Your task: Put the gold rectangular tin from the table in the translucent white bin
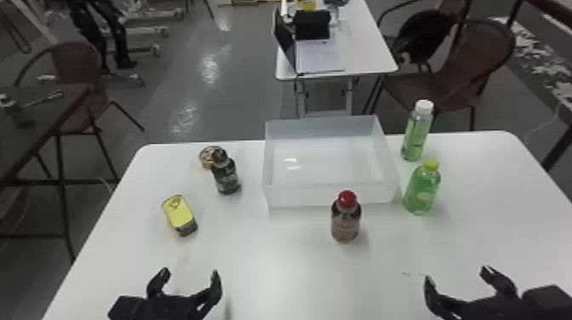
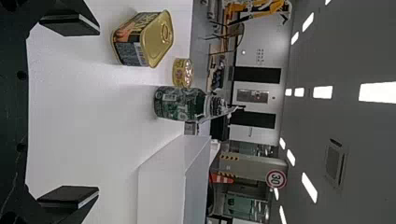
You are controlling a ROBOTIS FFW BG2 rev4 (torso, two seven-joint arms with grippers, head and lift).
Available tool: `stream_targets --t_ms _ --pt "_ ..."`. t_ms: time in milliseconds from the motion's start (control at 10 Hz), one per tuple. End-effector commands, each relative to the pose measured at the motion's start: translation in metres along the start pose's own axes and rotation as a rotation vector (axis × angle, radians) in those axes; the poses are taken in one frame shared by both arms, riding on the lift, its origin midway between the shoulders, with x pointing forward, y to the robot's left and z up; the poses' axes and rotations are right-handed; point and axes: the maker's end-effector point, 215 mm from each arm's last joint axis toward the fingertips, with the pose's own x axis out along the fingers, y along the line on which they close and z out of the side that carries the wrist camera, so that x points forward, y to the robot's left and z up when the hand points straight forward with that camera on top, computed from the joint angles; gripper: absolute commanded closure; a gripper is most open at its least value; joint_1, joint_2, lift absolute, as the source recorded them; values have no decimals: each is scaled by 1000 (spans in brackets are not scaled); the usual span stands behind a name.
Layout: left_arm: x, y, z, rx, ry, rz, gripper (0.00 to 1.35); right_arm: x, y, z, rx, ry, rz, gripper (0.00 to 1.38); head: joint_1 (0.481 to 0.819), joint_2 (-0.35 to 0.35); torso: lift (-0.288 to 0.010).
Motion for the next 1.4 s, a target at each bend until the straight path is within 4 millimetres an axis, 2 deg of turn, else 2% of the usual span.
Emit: stream_targets --t_ms 0,600,800,1300 --pt "0 -1 0 -3 1 1 99 0 0 0 0 0 0 121 695 128 -58" --pt "2 -1 -1 -10 4 1 99 0 0 0 3 -1 1 122 695 127 -58" --pt "7 5 -1 8 13 20 99 1 0 1 4 -3 1 121 695 128 -58" --pt "60 7 4 3 47 114 99 10 -3 12 1 -24 -1 121 695 133 -58"
